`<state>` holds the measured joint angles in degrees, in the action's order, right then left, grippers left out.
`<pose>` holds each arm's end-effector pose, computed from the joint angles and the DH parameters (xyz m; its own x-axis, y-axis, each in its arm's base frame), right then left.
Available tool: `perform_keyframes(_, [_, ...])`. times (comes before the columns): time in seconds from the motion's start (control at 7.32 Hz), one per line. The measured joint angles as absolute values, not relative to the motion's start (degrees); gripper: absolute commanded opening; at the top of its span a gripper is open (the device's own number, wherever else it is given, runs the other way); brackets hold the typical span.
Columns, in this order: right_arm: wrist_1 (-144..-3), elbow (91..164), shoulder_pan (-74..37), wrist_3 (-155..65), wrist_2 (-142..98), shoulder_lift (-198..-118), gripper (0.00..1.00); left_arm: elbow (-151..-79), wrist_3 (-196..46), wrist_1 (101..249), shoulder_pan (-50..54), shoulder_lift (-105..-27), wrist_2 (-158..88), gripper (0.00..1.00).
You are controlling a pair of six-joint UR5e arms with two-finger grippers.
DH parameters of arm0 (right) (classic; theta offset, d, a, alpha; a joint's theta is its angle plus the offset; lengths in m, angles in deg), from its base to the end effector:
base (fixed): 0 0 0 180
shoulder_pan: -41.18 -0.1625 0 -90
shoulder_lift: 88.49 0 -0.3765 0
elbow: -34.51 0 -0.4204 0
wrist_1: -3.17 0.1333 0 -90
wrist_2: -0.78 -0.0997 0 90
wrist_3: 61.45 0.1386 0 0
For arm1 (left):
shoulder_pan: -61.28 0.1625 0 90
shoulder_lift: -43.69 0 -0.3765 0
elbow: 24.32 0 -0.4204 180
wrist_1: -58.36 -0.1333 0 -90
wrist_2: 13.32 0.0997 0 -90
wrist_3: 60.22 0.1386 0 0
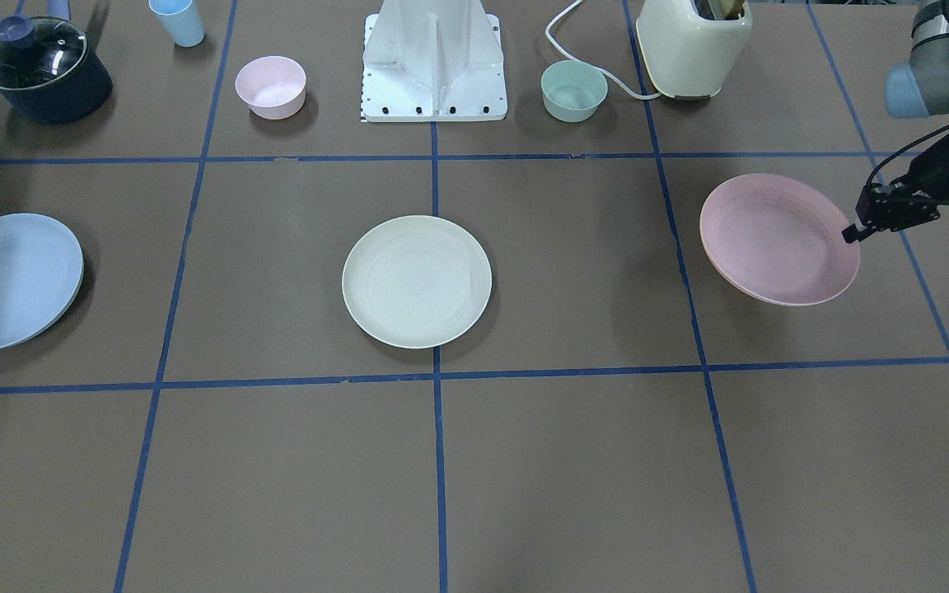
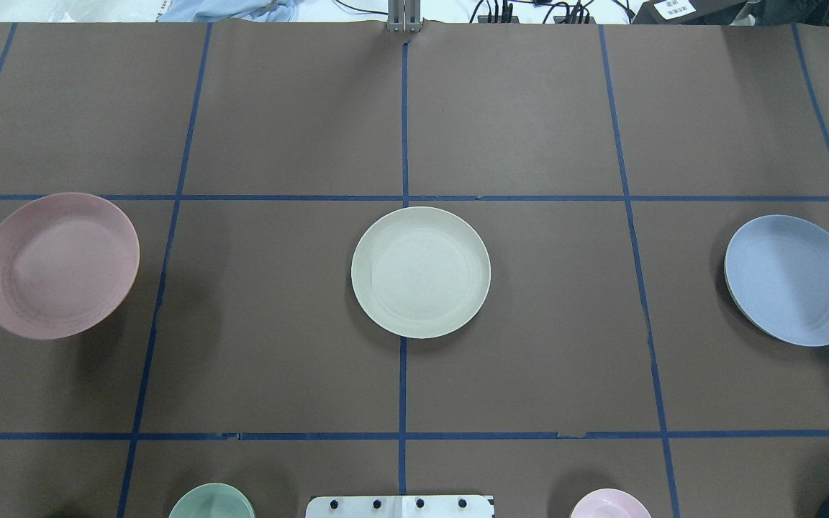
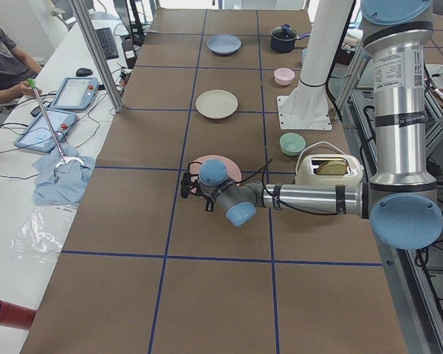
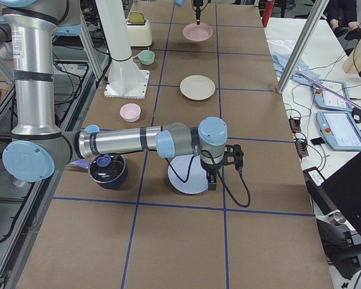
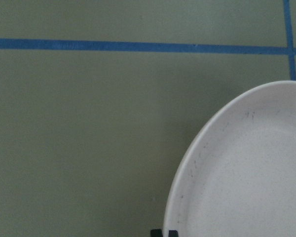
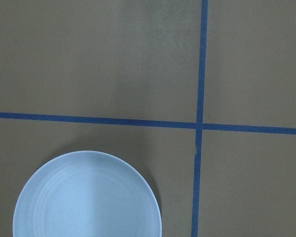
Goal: Stack three plates with pink and blue
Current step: 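Lift the pink plate with the left gripper toward the cream plate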
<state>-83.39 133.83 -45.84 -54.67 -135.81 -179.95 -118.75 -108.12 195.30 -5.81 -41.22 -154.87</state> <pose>0.0054 -0.5243 0.5553 0.6802 -0.0610 0.7305 -0.0295 0.9934 0.1105 0.1789 -0.4869 0.5299 0.4359 0.0395 -0.8991 0.0811 0.9932 0.0829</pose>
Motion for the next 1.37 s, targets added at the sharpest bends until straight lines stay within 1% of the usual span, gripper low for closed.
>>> perform_keyframes(0.14, [-80.5, 133.5, -44.0, -52.6, -135.5, -180.4, 1.00, -120.5, -112.3, 193.6, -6.2, -43.1, -155.3, 0.00])
perform_keyframes(0.27, [-74.8, 132.2, -41.5, -48.7, -134.4, -181.8, 1.00, -122.5, -117.7, 192.7, -6.0, -44.8, -155.3, 0.00])
perform_keyframes(0.55, [-59.0, 126.6, -37.0, -40.3, -131.8, -184.4, 1.00, -126.0, -127.2, 192.2, -3.8, -47.2, -155.2, 0.00])
perform_keyframes(0.68, [-53.5, 123.5, -35.0, -38.0, -131.3, -185.1, 1.00, -126.9, -131.8, 192.2, -1.8, -49.0, -154.5, 0.00])
perform_keyframes(0.96, [-48.4, 118.4, -31.5, -36.7, -130.8, -185.6, 1.00, -127.9, -139.6, 192.1, 2.9, -52.5, -151.3, 0.00])
perform_keyframes(1.09, [-47.6, 117.0, -30.2, -36.8, -130.5, -185.6, 0.94, -128.2, -142.0, 192.1, 4.7, -53.6, -150.2, 0.00])
perform_keyframes(1.23, [-47.2, 116.4, -29.6, -36.7, -130.5, -185.7, 0.70, -128.3, -143.5, 191.8, 6.3, -54.7, -149.0, 0.00])
perform_keyframes(1.37, [-47.1, 116.1, -29.2, -36.7, -130.6, -185.7, 0.67, -128.3, -144.5, 190.7, 7.8, -55.9, -147.3, 0.00])
